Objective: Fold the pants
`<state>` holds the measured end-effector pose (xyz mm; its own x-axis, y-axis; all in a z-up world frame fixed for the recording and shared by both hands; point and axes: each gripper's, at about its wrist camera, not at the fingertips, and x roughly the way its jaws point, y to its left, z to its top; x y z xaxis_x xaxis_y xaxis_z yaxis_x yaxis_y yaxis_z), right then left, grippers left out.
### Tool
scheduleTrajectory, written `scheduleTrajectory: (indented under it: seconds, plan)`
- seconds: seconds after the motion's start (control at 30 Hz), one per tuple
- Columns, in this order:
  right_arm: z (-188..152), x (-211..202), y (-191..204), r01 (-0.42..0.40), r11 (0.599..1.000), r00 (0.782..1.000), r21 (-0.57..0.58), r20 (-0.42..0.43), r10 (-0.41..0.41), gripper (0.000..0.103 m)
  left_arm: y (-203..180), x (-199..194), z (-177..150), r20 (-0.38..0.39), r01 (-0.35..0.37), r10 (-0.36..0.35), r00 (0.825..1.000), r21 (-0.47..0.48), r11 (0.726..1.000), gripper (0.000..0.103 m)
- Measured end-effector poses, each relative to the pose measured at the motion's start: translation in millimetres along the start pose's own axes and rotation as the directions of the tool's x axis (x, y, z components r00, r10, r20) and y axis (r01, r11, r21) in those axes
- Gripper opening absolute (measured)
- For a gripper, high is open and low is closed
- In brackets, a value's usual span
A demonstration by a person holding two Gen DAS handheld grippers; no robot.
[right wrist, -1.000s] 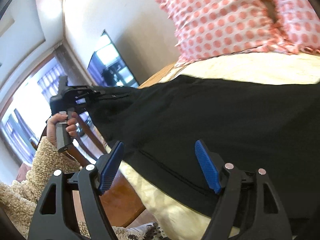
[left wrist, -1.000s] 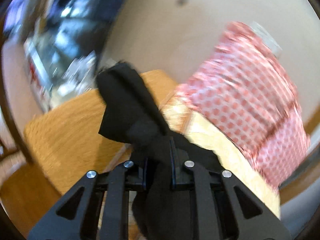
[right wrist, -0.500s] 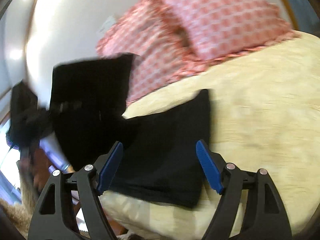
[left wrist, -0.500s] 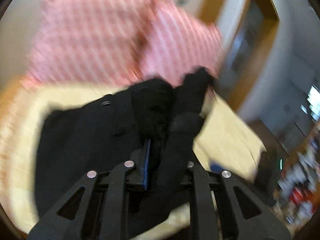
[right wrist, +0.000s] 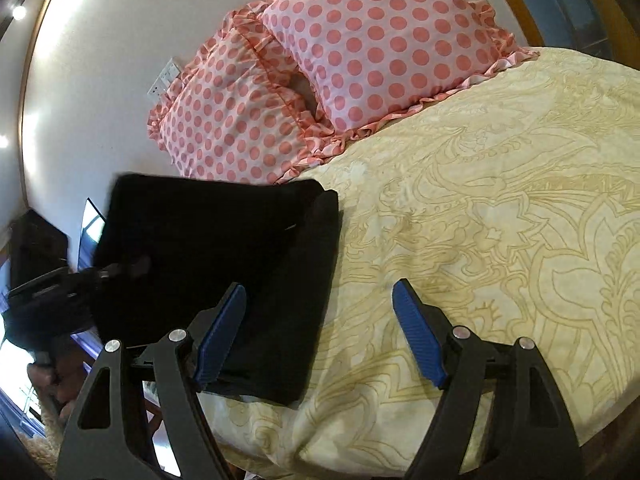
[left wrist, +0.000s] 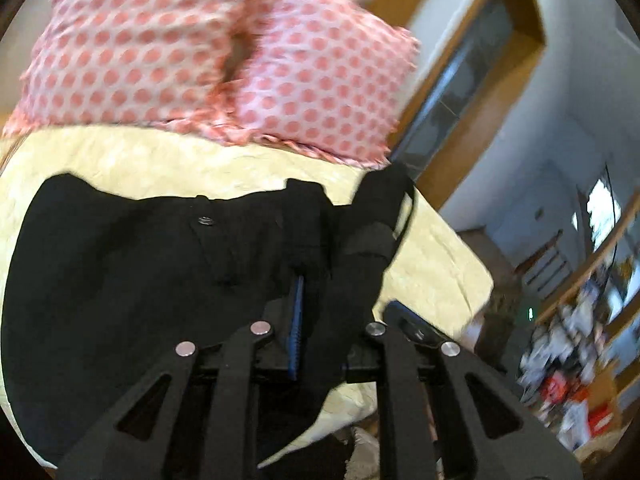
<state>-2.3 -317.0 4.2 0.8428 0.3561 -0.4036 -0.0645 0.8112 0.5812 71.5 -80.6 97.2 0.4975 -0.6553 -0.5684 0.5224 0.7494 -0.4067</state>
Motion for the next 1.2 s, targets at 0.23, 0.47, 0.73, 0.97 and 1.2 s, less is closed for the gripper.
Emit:
scheduleTrajectory:
  seconds: [0.23, 0.47, 0.73, 0.97, 1.2]
  plan:
    - [5, -11, -4, 0.056, 0.998, 0.997, -0.025, 0.048, -0.054, 0.078, 8, 30, -53, -0.110, -0.002, 0.002, 0.994, -0.006, 1.000, 0.013]
    - [35, -19, 28, -0.023, 0.992, 0.994, -0.125, 0.104, 0.037, 0.078, 2, -3, -71, -0.068, 0.107, -0.103, 0.992, 0.064, 0.992, 0.051]
    - [25, 27, 87, -0.207, 0.937, 0.977, -0.282, -0.111, 0.182, 0.080, 52, -49, -50, 0.104, -0.183, 0.186, 0.977, -0.040, 0.982, 0.086]
    - [-2, 65, 80, -0.097, 0.940, 0.958, -0.326, -0.285, 0.000, 0.080, 94, -20, -63, -0.064, -0.351, 0.346, 0.936, -0.118, 0.929, 0.096]
    - [33, 51, 75, -0.079, 0.961, 0.964, -0.265, -0.264, 0.006, 0.080, 95, -41, -59, -0.024, -0.262, 0.261, 0.965, -0.145, 0.954, 0.099]
